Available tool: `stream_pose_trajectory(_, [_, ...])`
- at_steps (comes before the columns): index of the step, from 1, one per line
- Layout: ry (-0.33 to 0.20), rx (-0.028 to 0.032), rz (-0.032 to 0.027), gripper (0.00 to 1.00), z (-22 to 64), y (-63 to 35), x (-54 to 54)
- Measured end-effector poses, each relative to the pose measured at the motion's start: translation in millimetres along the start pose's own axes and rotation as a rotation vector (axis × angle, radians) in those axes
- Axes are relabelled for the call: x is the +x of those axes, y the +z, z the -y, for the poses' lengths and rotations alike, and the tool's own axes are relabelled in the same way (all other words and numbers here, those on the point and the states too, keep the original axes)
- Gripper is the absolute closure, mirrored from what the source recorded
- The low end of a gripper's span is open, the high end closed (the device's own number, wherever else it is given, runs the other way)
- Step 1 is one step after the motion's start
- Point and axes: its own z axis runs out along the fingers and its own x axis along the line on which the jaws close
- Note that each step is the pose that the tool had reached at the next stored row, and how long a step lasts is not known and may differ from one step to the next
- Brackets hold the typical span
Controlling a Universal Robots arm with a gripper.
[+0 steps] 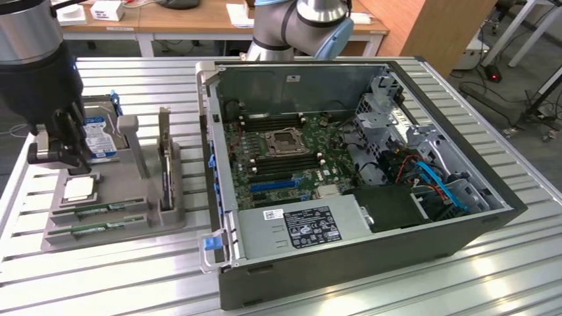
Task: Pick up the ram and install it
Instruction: 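Pick up the ram and move it above insertion slot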
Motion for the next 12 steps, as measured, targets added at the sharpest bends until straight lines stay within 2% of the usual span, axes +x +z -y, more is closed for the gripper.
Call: stream_pose_trajectory(12, [0.000,-0.0002,-0.0002,0.70,0.2,6.2,0.2])
